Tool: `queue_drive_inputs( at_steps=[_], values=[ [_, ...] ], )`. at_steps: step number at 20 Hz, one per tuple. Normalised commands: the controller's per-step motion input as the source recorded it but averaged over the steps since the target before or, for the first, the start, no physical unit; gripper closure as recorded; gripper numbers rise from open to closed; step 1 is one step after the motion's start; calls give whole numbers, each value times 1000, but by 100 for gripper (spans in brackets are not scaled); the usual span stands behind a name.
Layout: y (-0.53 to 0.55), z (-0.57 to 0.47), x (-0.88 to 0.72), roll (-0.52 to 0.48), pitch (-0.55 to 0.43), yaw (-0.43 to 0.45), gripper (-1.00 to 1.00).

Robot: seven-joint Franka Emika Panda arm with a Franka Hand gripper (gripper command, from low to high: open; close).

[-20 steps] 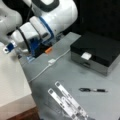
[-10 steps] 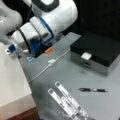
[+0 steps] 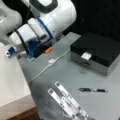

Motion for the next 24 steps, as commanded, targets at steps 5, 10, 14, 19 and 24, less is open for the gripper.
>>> queue_drive_inputs(
  at_steps=[5,10,14,19,24],
  values=[
    [1,-73,-133,110,-56,123,100],
    [110,-13,-78,93,-6,147,100],
    [192,93,-20,113,9,198,100],
    [243,209,32,120,-4,192,100],
    [282,319,91,163,36,152,100]
  ],
)
